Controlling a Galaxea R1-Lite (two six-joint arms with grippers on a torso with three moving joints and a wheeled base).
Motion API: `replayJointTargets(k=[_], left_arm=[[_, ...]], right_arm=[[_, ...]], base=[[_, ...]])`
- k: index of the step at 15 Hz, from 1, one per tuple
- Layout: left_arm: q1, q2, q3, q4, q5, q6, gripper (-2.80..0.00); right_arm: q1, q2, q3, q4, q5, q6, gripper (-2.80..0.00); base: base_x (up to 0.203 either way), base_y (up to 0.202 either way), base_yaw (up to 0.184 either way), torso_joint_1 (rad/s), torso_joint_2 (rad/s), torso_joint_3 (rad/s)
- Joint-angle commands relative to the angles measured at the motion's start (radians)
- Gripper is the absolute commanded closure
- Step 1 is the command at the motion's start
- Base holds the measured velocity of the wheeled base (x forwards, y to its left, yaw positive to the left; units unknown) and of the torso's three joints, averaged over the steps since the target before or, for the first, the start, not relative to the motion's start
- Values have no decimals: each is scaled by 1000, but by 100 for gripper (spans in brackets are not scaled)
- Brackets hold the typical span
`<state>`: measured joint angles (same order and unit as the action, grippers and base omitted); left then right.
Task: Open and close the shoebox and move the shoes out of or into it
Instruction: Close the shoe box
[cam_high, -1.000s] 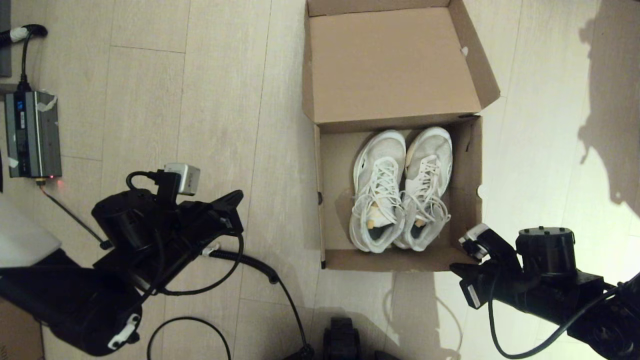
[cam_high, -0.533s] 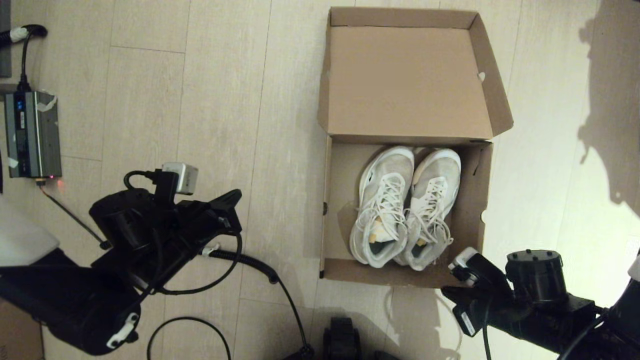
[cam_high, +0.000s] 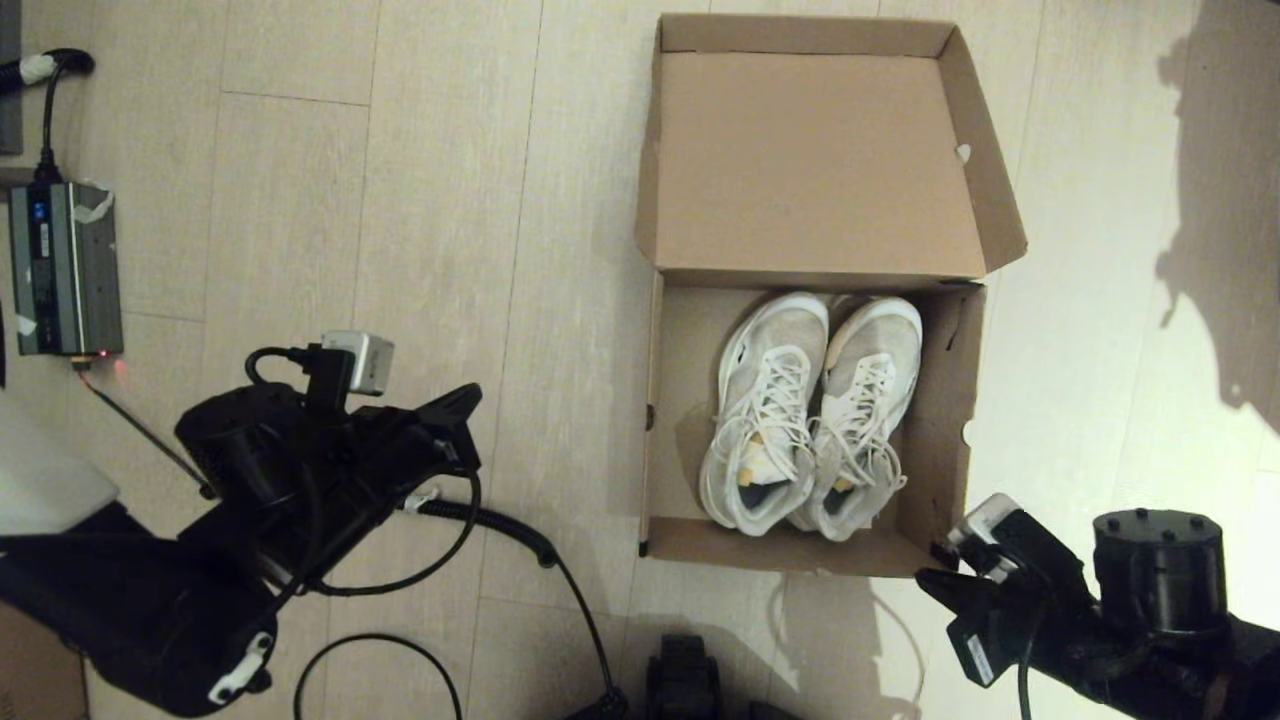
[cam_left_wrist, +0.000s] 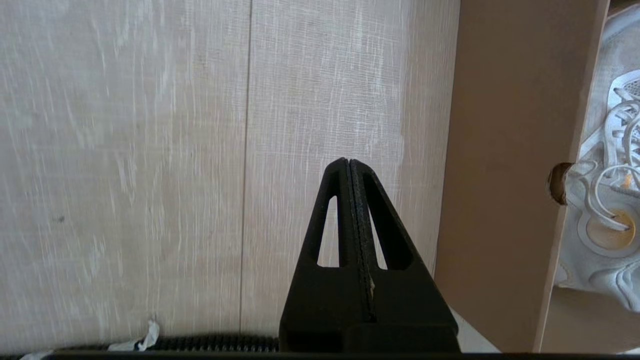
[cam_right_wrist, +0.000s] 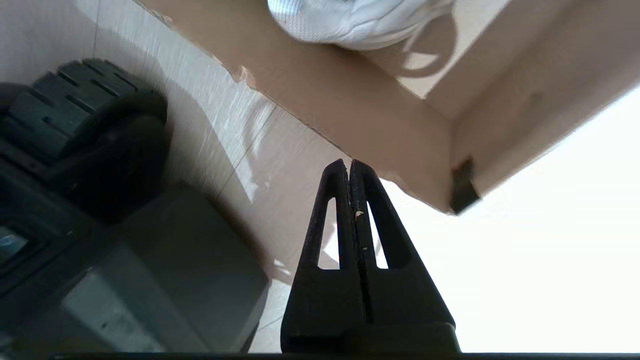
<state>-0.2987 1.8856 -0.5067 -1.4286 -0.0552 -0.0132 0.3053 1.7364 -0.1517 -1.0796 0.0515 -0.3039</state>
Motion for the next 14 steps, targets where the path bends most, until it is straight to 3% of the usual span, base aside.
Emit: replayJointTargets(k=[1, 4, 7, 10, 12, 14], left_arm=[[-2, 3, 14, -21, 0, -1, 0], [-1, 25, -69, -21, -10, 1, 0], [-6, 90, -272, 1, -43, 2, 0], [-12, 142, -526, 115, -62, 0, 0], [-16, 160, -677, 231, -81, -9, 0], [-29, 180, -792, 346, -97, -12, 0]], right_arm=[[-1, -88, 19, -7, -2, 6, 0], [-6, -133, -87, -7, -68, 62, 0], [-17, -136, -329, 60, -173, 125, 0], [-52, -212, -611, 389, -198, 179, 0], [-86, -287, -784, 689, -178, 227, 0], [-191, -327, -900, 866, -140, 247, 0]], base=[[0, 0, 0, 0, 0, 0], [0, 0, 0, 0, 0, 0], [0, 0, 0, 0, 0, 0], [0, 0, 0, 0, 0, 0], [0, 0, 0, 0, 0, 0], [0, 0, 0, 0, 0, 0]])
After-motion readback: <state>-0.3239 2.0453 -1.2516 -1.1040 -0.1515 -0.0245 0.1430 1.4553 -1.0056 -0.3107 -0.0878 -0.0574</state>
